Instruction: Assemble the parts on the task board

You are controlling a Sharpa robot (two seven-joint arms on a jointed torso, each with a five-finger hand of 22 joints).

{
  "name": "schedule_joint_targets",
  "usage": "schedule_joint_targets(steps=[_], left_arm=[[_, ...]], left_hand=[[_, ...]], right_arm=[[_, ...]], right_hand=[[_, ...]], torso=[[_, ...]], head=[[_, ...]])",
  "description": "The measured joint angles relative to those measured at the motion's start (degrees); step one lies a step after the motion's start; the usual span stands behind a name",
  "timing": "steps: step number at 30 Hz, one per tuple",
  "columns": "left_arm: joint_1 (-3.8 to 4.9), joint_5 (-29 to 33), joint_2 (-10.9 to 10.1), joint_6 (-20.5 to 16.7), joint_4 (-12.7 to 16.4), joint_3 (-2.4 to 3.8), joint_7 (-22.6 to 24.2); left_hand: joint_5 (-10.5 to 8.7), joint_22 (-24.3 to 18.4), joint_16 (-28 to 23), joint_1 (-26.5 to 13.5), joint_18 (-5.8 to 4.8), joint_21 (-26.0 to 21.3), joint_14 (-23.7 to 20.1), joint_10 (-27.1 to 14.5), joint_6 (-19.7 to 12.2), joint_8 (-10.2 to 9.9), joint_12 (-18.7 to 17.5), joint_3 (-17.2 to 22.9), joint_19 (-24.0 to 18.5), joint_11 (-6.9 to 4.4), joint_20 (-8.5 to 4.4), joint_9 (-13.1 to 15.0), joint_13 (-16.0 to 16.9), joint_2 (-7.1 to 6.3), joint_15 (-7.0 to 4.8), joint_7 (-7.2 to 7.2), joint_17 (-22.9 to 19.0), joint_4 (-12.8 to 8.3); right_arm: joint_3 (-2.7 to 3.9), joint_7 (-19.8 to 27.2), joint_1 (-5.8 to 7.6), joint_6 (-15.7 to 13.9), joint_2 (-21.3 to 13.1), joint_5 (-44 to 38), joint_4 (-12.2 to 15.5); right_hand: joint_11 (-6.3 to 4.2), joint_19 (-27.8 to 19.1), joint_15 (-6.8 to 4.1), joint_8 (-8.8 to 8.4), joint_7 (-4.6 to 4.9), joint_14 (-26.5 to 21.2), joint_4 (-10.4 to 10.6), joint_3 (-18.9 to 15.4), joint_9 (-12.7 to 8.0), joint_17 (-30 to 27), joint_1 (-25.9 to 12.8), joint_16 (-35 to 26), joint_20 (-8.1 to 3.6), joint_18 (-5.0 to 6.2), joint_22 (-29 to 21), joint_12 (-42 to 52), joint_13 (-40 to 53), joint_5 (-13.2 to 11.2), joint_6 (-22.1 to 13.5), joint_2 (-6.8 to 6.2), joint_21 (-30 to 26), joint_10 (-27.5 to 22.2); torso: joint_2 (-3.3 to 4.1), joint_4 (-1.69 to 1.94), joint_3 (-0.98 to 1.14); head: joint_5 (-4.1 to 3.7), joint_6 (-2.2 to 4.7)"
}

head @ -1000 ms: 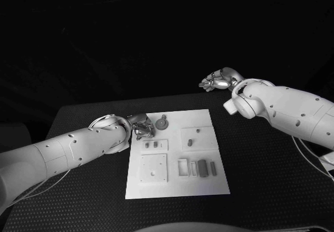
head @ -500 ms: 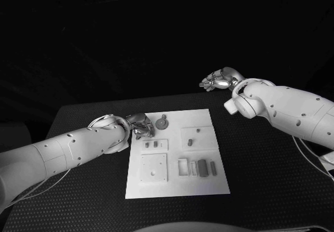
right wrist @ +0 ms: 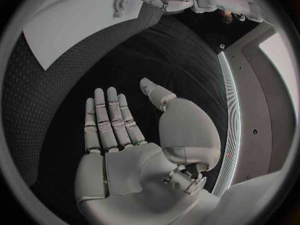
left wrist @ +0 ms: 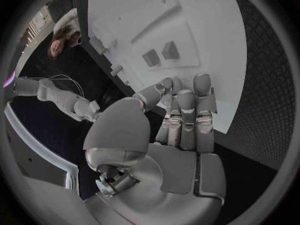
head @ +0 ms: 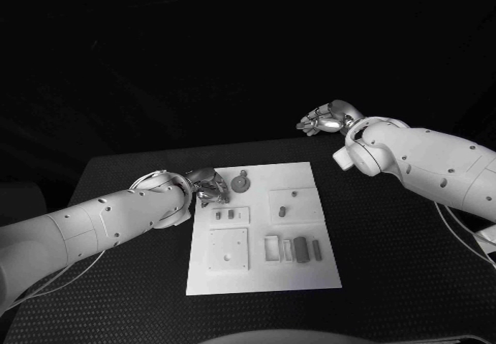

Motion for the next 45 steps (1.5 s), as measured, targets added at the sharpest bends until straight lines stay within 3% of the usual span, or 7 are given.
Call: schedule_joint_targets(steps=[7,17,26,31,33,40,45], left_arm=[[0.00,1.0,-0.2,-0.2,0.1,0.01,0.0],[0.00,2.5,-2.2,-0.6,0.8,0.01,0.1],[0.00,7.7,-5.2,-1.8,1.7,0.03,1.2],[0.09,14.5,-6.4,-3.1,1.8,0.05,2.6],[0.20,19.1,-6.8,-3.8,1.8,0.06,3.7],[0.52,29.7,-8.3,-4.8,3.1,1.77,7.3],[1.55,35.1,-9.5,-5.1,4.5,1.95,9.6]], left_hand=[[0.00,0.0,0.2,-0.9,0.03,0.0,0.0,0.0,-4.9,-2.0,0.0,-2.4,0.0,-0.01,0.00,-0.9,0.5,-0.89,0.00,-0.95,0.1,-0.2],[0.35,0.0,0.2,-0.9,0.08,0.0,0.0,0.0,-2.8,-0.3,0.0,-2.6,0.0,-0.02,0.01,-0.2,1.0,-0.40,0.00,-0.17,0.1,-0.1],[1.12,0.0,0.2,-0.1,0.16,0.0,-0.2,0.0,4.4,4.0,0.0,-2.1,-0.3,-0.02,0.10,1.4,1.6,0.33,0.23,0.39,-0.1,-0.6],[1.02,0.0,-0.4,-0.2,0.20,-0.3,-1.2,-0.4,4.5,4.0,-0.2,-2.1,-1.5,0.15,0.19,1.4,1.6,0.29,0.44,0.46,-0.5,-0.4],[0.66,0.0,-2.0,-1.3,0.22,-1.8,-2.9,-2.2,4.5,4.0,-0.5,-2.3,-3.3,0.74,0.70,1.4,1.4,0.12,0.96,0.46,-1.3,-0.1],[0.66,-0.8,-5.1,-3.6,0.28,-4.4,-4.5,-3.2,4.2,4.0,-0.5,-3.6,-5.1,1.33,1.21,1.5,1.3,0.02,1.49,0.76,-2.9,0.7],[0.66,-2.0,-8.1,-4.7,0.32,-7.0,-7.1,-5.0,4.3,4.3,-0.5,-4.0,-7.4,2.03,2.08,1.6,1.2,0.17,2.26,0.83,-4.3,0.2]], right_arm=[[0.00,0.0,-0.07,0.1,0.0,0.0,-0.1],[0.00,0.3,-0.26,0.7,-0.7,-1.4,-0.1],[-0.01,1.3,-0.77,3.1,-2.3,-9.4,1.3],[-0.22,2.0,-1.24,4.9,-3.3,-16.7,3.1],[-0.62,2.2,-1.39,5.6,-4.0,-20.5,4.1],[-2.97,2.7,-2.43,5.8,-5.9,-30.9,6.8],[-4.41,2.5,-2.80,5.8,-6.7,-38.0,9.2]], right_hand=[[0.00,0.0,0.23,0.00,0.00,-0.2,0.0,0.0,0.0,0.0,0.0,-0.2,0.00,0.00,0.1,0.0,0.0,0.0,0.0,0.00,0.0,0.0],[0.00,0.2,0.09,0.33,0.00,-0.1,-1.2,0.0,-0.1,0.3,0.6,-0.2,-0.23,0.00,0.6,0.1,-0.3,0.0,0.0,0.64,-0.5,0.0],[-0.69,5.5,-2.46,1.65,0.19,5.4,-3.9,1.3,0.0,1.6,2.7,2.3,-0.50,0.00,0.8,0.9,-0.3,0.0,1.5,2.11,-0.9,2.1],[-2.18,12.7,-5.60,2.85,-0.25,12.3,-5.2,2.2,0.4,3.2,3.4,5.2,-0.77,2.71,0.4,0.0,-0.5,0.0,3.4,2.76,0.1,6.7],[-2.75,15.7,-6.95,3.35,-0.74,15.0,-5.6,2.5,0.7,4.0,3.4,6.3,-0.92,4.07,0.4,-0.8,-0.5,0.0,4.2,2.79,0.9,8.5],[-3.80,23.6,-9.92,3.66,-1.21,20.9,-6.4,3.1,1.1,6.9,3.8,9.5,-2.44,4.06,0.2,-5.2,-0.5,0.0,5.0,2.41,2.0,13.5],[-3.69,26.5,-11.09,3.66,-1.44,23.0,-6.4,3.1,1.3,8.3,4.1,11.3,-3.58,4.05,0.3,-8.1,-0.5,0.0,5.3,1.85,2.4,13.9]], torso=[[0.00,-0.01,0.01],[0.00,0.00,0.01],[-0.05,0.08,-0.03],[-0.06,0.09,-0.09],[-0.07,0.08,-0.10],[-0.05,0.02,-0.13],[-0.03,-0.02,-0.13]], head=[[-0.04,0.07],[-0.14,0.12],[-0.36,0.44],[-0.55,0.88],[-0.70,1.11],[-0.99,1.71],[-1.02,2.05]])
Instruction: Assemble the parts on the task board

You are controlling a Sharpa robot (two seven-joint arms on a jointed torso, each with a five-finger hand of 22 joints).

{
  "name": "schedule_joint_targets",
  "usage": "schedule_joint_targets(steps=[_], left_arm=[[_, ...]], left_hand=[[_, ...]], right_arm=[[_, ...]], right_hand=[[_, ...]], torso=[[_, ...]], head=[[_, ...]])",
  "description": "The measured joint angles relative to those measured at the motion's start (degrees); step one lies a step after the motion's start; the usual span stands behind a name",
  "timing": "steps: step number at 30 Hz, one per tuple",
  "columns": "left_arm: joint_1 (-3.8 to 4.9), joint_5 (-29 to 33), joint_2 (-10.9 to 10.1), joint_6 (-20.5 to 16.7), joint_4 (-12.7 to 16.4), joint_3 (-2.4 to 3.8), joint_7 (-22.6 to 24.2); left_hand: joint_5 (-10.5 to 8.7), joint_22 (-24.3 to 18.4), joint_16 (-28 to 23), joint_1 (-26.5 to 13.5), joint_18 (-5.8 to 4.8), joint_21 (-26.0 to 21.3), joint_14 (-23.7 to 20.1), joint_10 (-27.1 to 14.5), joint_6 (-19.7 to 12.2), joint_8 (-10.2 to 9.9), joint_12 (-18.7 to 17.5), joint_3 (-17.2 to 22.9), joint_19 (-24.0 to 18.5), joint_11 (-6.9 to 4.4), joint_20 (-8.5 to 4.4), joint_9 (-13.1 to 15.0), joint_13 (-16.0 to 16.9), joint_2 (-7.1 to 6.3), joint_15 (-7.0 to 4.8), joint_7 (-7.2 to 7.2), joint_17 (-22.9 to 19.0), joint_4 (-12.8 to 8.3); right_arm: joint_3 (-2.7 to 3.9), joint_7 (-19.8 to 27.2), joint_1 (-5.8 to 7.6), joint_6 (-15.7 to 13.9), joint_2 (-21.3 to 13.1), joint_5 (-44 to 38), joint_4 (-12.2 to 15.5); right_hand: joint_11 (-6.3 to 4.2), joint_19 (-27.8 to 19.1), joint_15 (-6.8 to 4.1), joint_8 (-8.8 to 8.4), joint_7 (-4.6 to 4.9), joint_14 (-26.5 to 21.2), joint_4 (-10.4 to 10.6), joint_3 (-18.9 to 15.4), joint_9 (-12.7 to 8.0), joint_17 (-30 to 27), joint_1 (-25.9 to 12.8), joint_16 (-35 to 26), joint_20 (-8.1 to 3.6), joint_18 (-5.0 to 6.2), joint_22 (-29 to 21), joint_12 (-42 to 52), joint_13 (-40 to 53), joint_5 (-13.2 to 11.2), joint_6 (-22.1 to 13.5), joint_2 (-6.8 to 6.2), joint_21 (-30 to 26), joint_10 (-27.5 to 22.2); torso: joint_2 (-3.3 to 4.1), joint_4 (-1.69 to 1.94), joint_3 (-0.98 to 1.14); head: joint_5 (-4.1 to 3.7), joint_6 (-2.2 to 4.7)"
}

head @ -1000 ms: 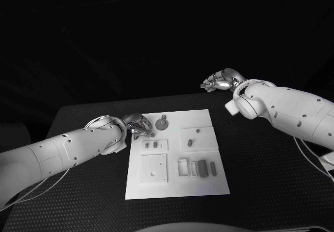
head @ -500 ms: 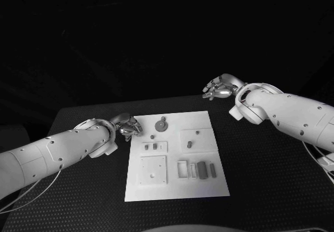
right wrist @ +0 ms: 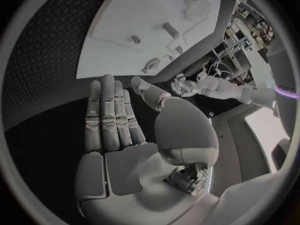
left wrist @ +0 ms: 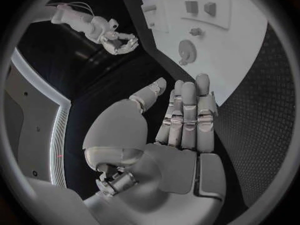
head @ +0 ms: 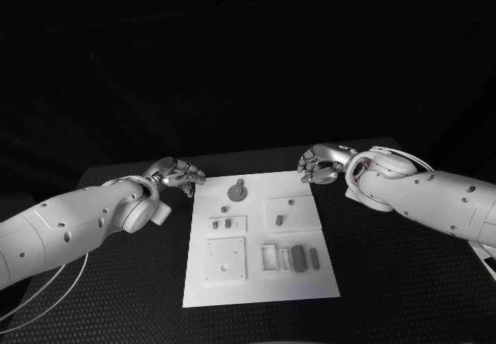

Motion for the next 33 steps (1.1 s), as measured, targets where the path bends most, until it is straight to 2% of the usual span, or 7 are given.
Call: schedule_joint_targets(steps=[2,5,7,10,19,32,33], left_arm=[[0.45,1.9,-0.5,0.0,0.6,0.03,0.9],[0.67,3.8,-1.0,0.0,1.5,0.06,1.9],[0.66,4.8,-1.0,0.1,1.8,0.05,2.3],[0.61,6.1,-0.9,0.3,2.3,0.01,2.9],[0.61,8.3,-0.8,0.7,2.5,0.01,4.0],[0.61,9.7,-0.6,1.1,2.5,0.00,4.3],[0.61,9.7,-0.6,1.1,2.5,0.00,4.3]], left_hand=[[0.00,-1.3,-2.5,-0.1,-0.01,-2.0,-1.1,-1.6,0.0,0.0,0.0,-0.1,-1.3,0.51,0.69,0.0,-0.6,0.02,0.73,0.11,-1.2,-0.1],[0.00,-2.7,-5.1,-0.6,-0.02,-4.0,-1.9,-3.2,-0.1,0.0,0.0,-0.3,-2.2,1.29,1.48,0.0,-1.3,0.03,1.49,0.14,-2.3,-0.2],[0.00,-3.7,-7.1,-1.2,-0.02,-5.4,-2.7,-4.6,0.1,0.0,0.0,-0.7,-3.3,2.14,1.83,0.0,-1.8,0.07,2.13,0.24,-3.1,-0.2],[0.00,-5.5,-10.4,-1.8,0.08,-7.9,-3.8,-5.3,-0.5,0.0,0.0,-1.6,-4.6,2.48,2.74,0.0,-2.7,0.03,2.81,-0.10,-4.2,-0.5],[-0.22,-6.6,-12.0,-1.8,0.16,-9.0,-3.9,-5.3,-0.8,0.0,0.0,-2.3,-4.8,2.48,2.91,0.0,-3.2,0.03,2.90,0.23,-4.5,-0.6],[-0.22,-6.9,-12.3,-2.0,0.11,-9.2,-3.9,-5.3,-0.8,0.0,0.0,-2.6,-4.8,2.46,2.93,0.0,-3.3,0.23,2.90,0.23,-4.4,-0.6],[-0.22,-6.9,-12.5,-2.0,0.11,-9.2,-3.9,-5.3,-0.8,0.0,0.0,-2.6,-4.8,2.46,2.93,0.0,-3.3,0.23,2.90,0.23,-4.4,-0.6]], right_arm=[[-0.57,-0.1,-0.37,0.0,0.0,-2.5,0.6],[-1.30,-0.4,-1.30,0.0,0.3,-5.6,0.7],[-1.55,-0.7,-1.93,-0.1,0.7,-7.1,0.7],[-1.63,-1.2,-3.01,-0.5,1.4,-9.4,0.3],[-1.87,-2.6,-4.22,-1.4,3.1,-13.3,-0.9],[-2.52,-3.1,-4.83,-1.8,4.4,-15.0,-2.0],[-2.52,-3.1,-4.86,-1.8,4.4,-15.1,-2.1]], right_hand=[[-0.02,0.9,-0.05,0.00,-0.20,0.6,0.0,0.0,0.1,0.5,-0.1,0.6,-0.31,0.01,0.1,-1.2,0.0,0.0,0.2,-0.68,0.0,0.0],[0.01,1.7,-0.11,0.00,-0.10,0.7,0.2,0.2,0.1,0.9,-0.1,1.1,-0.52,0.00,0.3,-2.3,0.0,0.0,0.5,-0.89,0.0,0.4],[-0.20,1.8,-0.22,0.00,-0.10,0.8,0.2,0.2,0.1,1.1,-0.1,1.3,-0.63,0.00,0.3,-2.8,0.1,0.0,0.5,-1.26,0.0,0.6],[-0.20,2.3,-0.15,0.00,-0.10,1.2,0.3,0.0,0.1,1.3,0.0,1.6,-0.74,0.01,0.4,-3.9,0.1,0.0,0.5,-1.66,0.0,0.6],[-0.20,2.5,-0.14,0.00,-0.11,1.2,0.7,0.0,0.0,1.5,-0.1,1.9,-0.92,0.00,0.6,-4.6,0.0,0.0,0.5,-2.70,0.0,0.6],[0.00,2.5,-0.13,0.00,-0.12,1.2,0.8,0.2,0.0,1.6,-0.1,1.9,-0.92,0.00,0.8,-5.5,0.2,0.0,0.5,-2.70,0.0,0.8],[0.06,2.5,-0.12,0.00,-0.36,1.2,0.8,0.2,0.0,1.7,-0.1,2.1,-0.92,0.00,0.8,-5.7,0.3,0.0,0.7,-2.70,0.0,0.9]], torso=[[0.00,0.00,0.04],[-0.01,-0.01,0.07],[0.00,0.00,0.06],[0.00,0.08,0.11],[0.06,0.12,0.14],[0.08,0.13,0.01],[0.08,0.13,0.00]], head=[[-0.06,0.07],[-0.10,0.21],[-0.11,0.27],[-0.08,0.35],[0.57,0.24],[1.48,-0.31],[1.57,-0.36]])
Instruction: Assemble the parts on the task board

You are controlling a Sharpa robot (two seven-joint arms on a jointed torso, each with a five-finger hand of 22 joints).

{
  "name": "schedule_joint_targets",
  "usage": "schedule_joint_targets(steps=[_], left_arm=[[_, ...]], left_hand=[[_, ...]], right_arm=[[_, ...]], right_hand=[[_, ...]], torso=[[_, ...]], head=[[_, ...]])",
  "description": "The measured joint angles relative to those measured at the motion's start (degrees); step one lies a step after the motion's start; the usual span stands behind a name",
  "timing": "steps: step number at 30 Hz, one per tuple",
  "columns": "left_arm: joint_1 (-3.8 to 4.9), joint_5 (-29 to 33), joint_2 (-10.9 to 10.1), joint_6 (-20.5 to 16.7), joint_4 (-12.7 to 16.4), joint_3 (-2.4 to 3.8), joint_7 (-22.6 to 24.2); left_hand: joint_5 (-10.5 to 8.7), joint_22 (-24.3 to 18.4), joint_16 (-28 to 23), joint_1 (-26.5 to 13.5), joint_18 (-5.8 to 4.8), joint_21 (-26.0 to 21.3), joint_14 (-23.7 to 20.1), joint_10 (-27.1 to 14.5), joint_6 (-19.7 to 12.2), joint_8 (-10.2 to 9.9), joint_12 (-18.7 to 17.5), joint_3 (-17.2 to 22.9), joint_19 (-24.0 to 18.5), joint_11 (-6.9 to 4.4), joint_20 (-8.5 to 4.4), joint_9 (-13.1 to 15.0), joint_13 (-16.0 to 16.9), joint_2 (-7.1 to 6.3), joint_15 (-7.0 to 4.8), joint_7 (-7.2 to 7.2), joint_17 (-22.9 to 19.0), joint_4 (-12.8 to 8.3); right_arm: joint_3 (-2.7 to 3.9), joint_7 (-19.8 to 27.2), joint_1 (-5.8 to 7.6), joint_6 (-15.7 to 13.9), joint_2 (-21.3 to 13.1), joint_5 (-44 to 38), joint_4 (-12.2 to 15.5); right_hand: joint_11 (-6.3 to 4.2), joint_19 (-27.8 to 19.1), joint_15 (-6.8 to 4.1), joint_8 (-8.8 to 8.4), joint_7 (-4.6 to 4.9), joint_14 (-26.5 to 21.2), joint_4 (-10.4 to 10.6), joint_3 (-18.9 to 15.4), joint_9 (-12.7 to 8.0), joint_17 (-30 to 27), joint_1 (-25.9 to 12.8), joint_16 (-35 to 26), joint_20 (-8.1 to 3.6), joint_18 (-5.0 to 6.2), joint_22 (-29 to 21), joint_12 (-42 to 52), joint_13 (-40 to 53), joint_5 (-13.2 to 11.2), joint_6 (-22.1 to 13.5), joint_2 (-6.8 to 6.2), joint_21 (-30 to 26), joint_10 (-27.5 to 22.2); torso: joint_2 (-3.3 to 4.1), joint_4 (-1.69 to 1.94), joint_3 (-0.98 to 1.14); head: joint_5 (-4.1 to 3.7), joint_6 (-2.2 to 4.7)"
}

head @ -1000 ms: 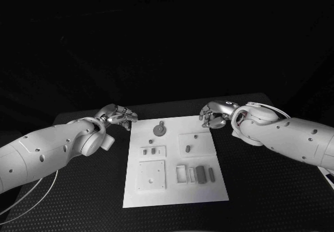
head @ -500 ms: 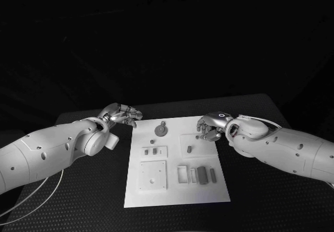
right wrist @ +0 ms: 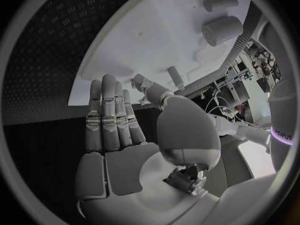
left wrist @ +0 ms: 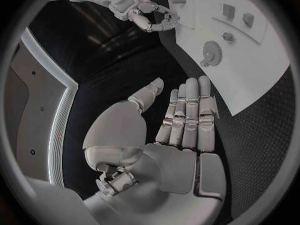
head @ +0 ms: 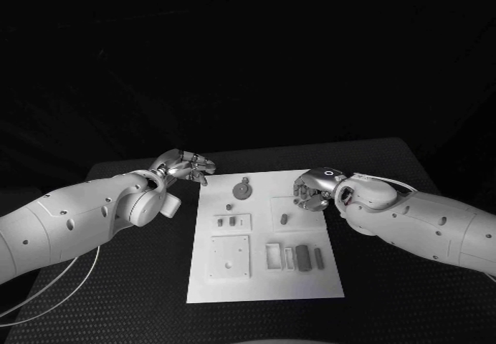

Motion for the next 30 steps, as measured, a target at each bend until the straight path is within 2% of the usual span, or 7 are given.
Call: schedule_joint_targets(steps=[2,5,10,13,16,19,30], left_arm=[[0.00,0.1,0.0,0.0,0.0,0.00,0.0],[0.00,0.2,0.0,0.1,0.0,0.00,0.0],[0.00,0.2,0.0,0.1,0.0,0.00,0.0],[0.00,0.3,0.1,0.2,-0.1,0.00,0.0],[0.00,0.3,0.1,0.2,-0.1,0.00,0.0],[0.00,0.3,0.2,0.2,-0.2,0.00,0.0],[0.00,0.4,0.2,0.2,-0.6,0.00,0.0]], left_hand=[[0.00,0.0,0.0,0.0,-0.02,0.0,0.0,0.0,0.0,0.0,0.0,0.0,0.0,0.00,0.00,0.0,0.0,0.00,0.00,0.00,0.0,0.0],[0.00,-0.1,0.0,0.0,-0.03,0.0,0.0,0.0,0.0,0.0,0.0,-0.1,0.0,-0.01,0.00,0.0,0.0,0.00,0.00,0.00,0.0,0.1],[0.00,-0.1,0.0,0.0,-0.06,-0.2,0.0,0.0,-0.2,0.0,0.0,-0.1,0.0,-0.01,0.00,0.0,-0.1,0.00,0.00,0.21,0.0,0.1],[0.00,-0.1,0.0,0.0,-0.08,-0.2,0.0,0.0,-0.2,0.0,0.0,-0.1,0.0,-0.02,0.01,0.0,-0.1,0.00,0.00,0.21,0.0,0.1],[0.00,-0.2,-0.3,0.0,-0.10,-0.2,0.0,0.0,-0.2,0.0,0.0,-0.1,0.0,-0.02,0.01,0.0,-0.1,0.00,0.00,0.21,0.0,0.1],[0.00,-0.2,-0.3,0.0,-0.13,-0.2,0.0,0.0,-0.2,0.0,0.0,-0.1,0.0,-0.02,0.01,0.0,-0.1,0.00,0.00,0.21,0.0,0.1],[0.00,-0.3,-0.3,0.0,-0.51,-0.4,0.0,0.0,-0.2,0.0,0.0,-0.3,0.0,-0.03,0.01,0.0,-0.2,0.00,0.00,0.21,0.0,0.3]], right_arm=[[0.01,0.0,-0.04,-0.1,0.2,-0.1,-0.2],[0.00,0.0,-0.09,-0.3,0.4,-0.2,-0.4],[-0.04,0.1,-0.22,-0.7,0.6,-0.4,-0.5],[-0.08,0.2,-0.34,-0.8,0.9,-0.4,-0.6],[-0.10,0.3,-0.43,-1.0,1.2,-0.5,-0.7],[-0.12,0.4,-0.55,-1.1,1.4,-0.5,-0.7],[-0.20,0.7,-0.66,-1.2,1.6,-0.7,-0.8]], right_hand=[[0.23,0.0,0.01,0.00,-0.11,0.0,0.0,0.0,0.0,0.0,0.0,0.0,0.00,0.00,0.1,0.0,0.2,0.0,0.2,0.00,0.0,0.3],[-0.07,0.0,0.08,0.36,-0.48,0.1,0.0,0.0,0.2,0.1,0.0,0.0,0.00,0.00,0.3,-0.2,0.6,0.0,1.1,0.02,-0.3,1.2],[-0.49,0.4,0.09,0.79,-0.96,0.1,0.0,0.0,0.4,0.2,0.7,0.2,-0.01,0.00,0.5,-0.5,1.1,0.0,2.3,0.70,-0.5,2.6],[-0.75,0.6,-0.30,1.01,-1.18,0.5,-0.3,0.2,0.5,0.3,0.8,0.6,0.00,0.00,0.7,-0.4,1.5,0.0,2.9,1.18,-0.5,3.2],[-0.68,0.9,-0.31,1.02,-1.46,0.5,-0.4,0.1,0.6,0.4,1.0,0.9,-0.10,0.01,0.8,-0.4,1.8,0.0,3.1,1.77,-0.5,3.2],[-0.88,1.0,-0.31,1.22,-1.29,0.5,-0.5,0.2,0.7,0.5,0.9,0.9,-0.21,0.01,0.9,-0.4,1.9,0.0,3.3,1.86,-0.5,3.4],[-1.18,1.5,-0.72,1.50,-1.90,0.9,-0.9,0.3,0.9,0.7,1.1,1.5,-0.30,0.00,1.2,-1.1,2.6,0.0,4.4,2.74,-0.5,4.6]], torso=[[0.00,-0.01,-0.01],[0.00,-0.02,-0.01],[0.00,-0.05,0.00],[0.00,-0.09,0.01],[-0.01,-0.09,0.03],[-0.02,-0.10,0.03],[-0.04,-0.16,0.09]], head=[[0.17,-0.11],[0.38,-0.21],[0.58,-0.41],[0.68,-0.46],[0.78,-0.56],[0.88,-0.63],[1.21,-0.85]])
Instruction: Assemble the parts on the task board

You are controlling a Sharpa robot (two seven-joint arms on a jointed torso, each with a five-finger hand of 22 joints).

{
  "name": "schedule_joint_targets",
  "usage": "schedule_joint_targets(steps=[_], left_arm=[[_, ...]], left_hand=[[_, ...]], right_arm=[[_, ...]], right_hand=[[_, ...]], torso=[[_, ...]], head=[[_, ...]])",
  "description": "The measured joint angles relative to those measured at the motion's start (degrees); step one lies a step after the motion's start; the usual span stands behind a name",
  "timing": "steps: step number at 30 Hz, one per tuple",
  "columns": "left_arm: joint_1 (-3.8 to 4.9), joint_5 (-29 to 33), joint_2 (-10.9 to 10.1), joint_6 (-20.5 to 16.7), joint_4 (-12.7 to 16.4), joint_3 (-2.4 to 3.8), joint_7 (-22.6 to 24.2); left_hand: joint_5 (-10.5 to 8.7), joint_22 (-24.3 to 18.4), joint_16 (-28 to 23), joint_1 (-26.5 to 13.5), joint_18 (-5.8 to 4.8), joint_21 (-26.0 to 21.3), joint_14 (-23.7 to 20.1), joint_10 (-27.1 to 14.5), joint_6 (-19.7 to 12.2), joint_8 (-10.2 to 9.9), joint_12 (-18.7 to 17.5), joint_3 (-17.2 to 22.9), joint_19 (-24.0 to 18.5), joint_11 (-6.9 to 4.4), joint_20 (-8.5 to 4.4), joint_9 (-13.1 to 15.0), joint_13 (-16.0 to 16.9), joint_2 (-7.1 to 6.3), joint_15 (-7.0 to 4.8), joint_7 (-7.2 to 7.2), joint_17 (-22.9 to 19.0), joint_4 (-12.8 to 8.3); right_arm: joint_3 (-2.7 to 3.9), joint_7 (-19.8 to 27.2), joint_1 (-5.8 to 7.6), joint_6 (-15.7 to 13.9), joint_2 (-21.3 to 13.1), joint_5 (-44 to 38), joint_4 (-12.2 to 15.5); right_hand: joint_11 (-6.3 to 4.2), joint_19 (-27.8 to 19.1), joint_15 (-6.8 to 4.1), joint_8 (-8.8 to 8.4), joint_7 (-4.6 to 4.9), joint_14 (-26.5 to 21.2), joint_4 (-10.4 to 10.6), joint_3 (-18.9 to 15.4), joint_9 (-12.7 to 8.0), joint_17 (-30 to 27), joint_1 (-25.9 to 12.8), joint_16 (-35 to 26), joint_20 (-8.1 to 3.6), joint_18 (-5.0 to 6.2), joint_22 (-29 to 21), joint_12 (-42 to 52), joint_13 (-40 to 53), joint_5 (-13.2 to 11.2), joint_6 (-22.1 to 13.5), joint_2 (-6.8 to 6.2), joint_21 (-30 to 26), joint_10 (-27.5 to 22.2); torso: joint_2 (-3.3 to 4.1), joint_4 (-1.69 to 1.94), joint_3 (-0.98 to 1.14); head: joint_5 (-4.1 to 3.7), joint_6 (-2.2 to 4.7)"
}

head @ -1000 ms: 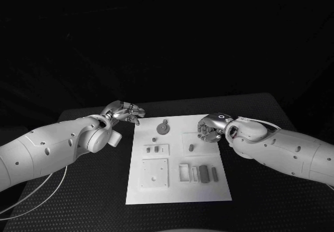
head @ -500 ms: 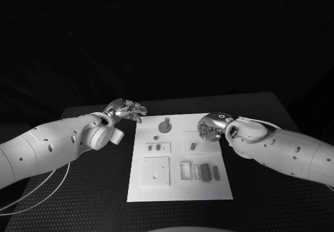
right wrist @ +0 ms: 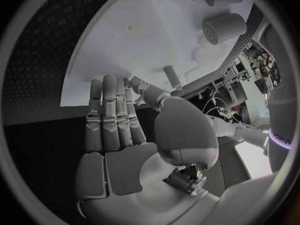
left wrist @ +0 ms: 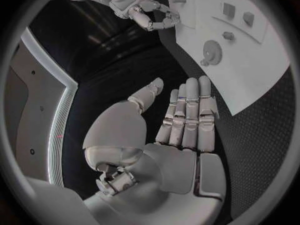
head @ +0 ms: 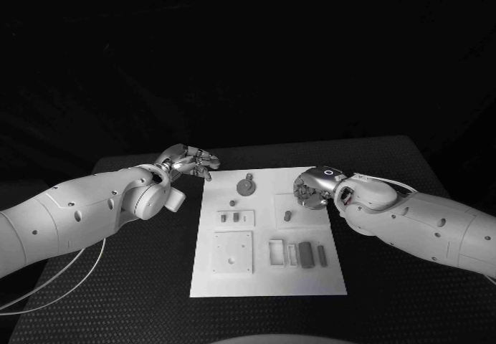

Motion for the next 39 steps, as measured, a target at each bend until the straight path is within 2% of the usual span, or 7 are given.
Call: schedule_joint_targets(steps=[7,12,18,20,27,35,39], left_arm=[[0.00,0.0,0.2,0.1,0.0,0.00,-0.1],[0.00,0.0,0.2,0.2,-0.1,0.00,-0.2],[0.00,0.0,0.3,0.4,-0.1,0.00,-0.3],[0.00,0.0,0.3,0.4,-0.1,0.00,-0.3],[0.01,0.0,0.3,0.4,-0.1,0.00,-0.4],[0.01,0.0,0.3,0.5,-0.2,0.00,-0.5],[0.00,0.0,0.3,0.5,-0.3,0.00,-0.5]], left_hand=[[0.00,-0.1,-0.2,0.0,0.43,0.0,0.0,-0.2,-0.2,0.0,0.0,-0.2,0.0,0.20,0.01,0.0,-0.1,0.00,0.00,0.20,0.1,-0.2],[0.00,-0.1,-0.2,-0.2,0.47,-0.2,0.0,-0.2,-0.2,0.0,0.0,-0.2,0.0,0.19,0.01,-0.1,-0.2,-0.23,0.00,0.20,0.1,-0.2],[0.00,-0.2,-0.2,-0.2,0.48,-0.2,0.0,-0.3,-0.4,0.0,0.0,-0.2,0.0,0.18,0.01,-0.1,-0.2,-0.23,0.00,0.41,0.1,-0.2],[0.00,-0.2,-0.2,-0.2,0.47,-0.2,0.0,-0.5,-0.4,0.0,0.0,-0.2,0.0,0.33,0.02,-0.1,-0.2,-0.23,0.00,0.41,0.2,-0.2],[0.00,-0.2,-0.4,-0.2,0.47,-0.2,0.0,-0.5,-0.4,0.0,0.0,-0.2,0.4,0.35,-0.09,-0.1,-0.3,-0.23,0.00,0.41,0.2,-0.2],[0.00,-0.2,-0.4,-0.2,0.47,-0.3,0.0,-0.5,-0.4,0.0,0.0,-0.2,0.4,0.34,-0.02,-0.1,-0.4,-0.23,0.00,0.41,0.3,-0.2],[0.00,-0.3,-0.4,-0.2,0.48,-0.3,0.0,-0.5,-0.4,0.0,0.0,-0.3,0.4,0.34,-0.02,-0.1,-0.4,-0.23,0.00,0.40,0.3,0.0]], right_arm=[[-0.23,0.0,0.13,0.0,0.5,-0.7,-0.7],[-0.83,-0.3,0.43,-0.2,1.0,-1.7,-0.9],[-1.06,-1.0,0.41,-0.7,1.2,-3.4,-0.7],[-1.10,-1.2,0.36,-0.9,1.2,-3.9,-0.6],[-1.22,-1.9,0.19,-1.7,1.0,-4.9,-0.1],[-1.32,-2.5,-0.11,-2.5,-0.2,-5.5,1.5],[-0.87,-2.8,-0.38,-2.5,-0.7,-5.5,2.3]], right_hand=[[-0.01,0.2,0.02,0.00,0.10,0.2,-0.3,0.3,0.1,0.1,0.8,0.2,-0.21,0.00,0.2,0.1,0.4,0.0,0.3,0.77,-0.2,0.0],[-0.11,0.2,-0.12,0.39,-0.34,0.0,-0.7,0.7,0.3,0.1,1.8,0.3,-0.21,0.00,0.5,0.1,0.8,0.0,1.2,1.72,-0.5,0.5],[-0.71,1.3,-0.49,0.53,-0.79,0.2,-0.5,3.5,0.6,0.3,3.2,0.9,-0.41,0.00,0.9,-0.4,1.9,-0.3,2.7,1.20,-0.5,2.0],[-0.94,1.9,-0.85,0.53,-1.00,0.5,-0.5,3.9,0.7,0.6,3.2,1.6,-0.65,0.00,1.3,-0.7,2.4,-0.4,3.1,1.20,-0.5,2.4],[-1.13,2.7,-0.98,0.83,-1.32,0.7,-0.6,4.1,1.2,1.1,3.3,2.8,-1.23,0.00,1.4,-0.7,3.4,-0.2,3.6,1.28,-0.5,3.0],[-1.32,3.0,-1.27,0.79,-1.44,1.2,-0.6,4.4,1.4,1.3,4.2,3.2,-1.12,0.00,1.4,-0.6,3.9,-0.1,4.1,2.21,-0.4,3.2],[-1.44,3.1,-1.36,0.83,-1.45,1.3,-0.6,4.5,1.5,1.3,4.2,3.3,-1.23,0.00,1.4,-0.5,4.0,0.1,4.1,2.25,-0.2,3.5]], torso=[[0.00,0.03,-0.02],[-0.01,0.05,-0.03],[-0.01,0.05,-0.03],[-0.01,0.06,-0.03],[-0.01,0.05,-0.06],[-0.01,0.03,-0.04],[-0.01,0.00,-0.03]], head=[[-0.02,-0.06],[-0.06,-0.15],[-0.12,-0.27],[-0.13,-0.31],[-0.16,-0.41],[-0.12,-0.40],[-0.04,-0.36]])
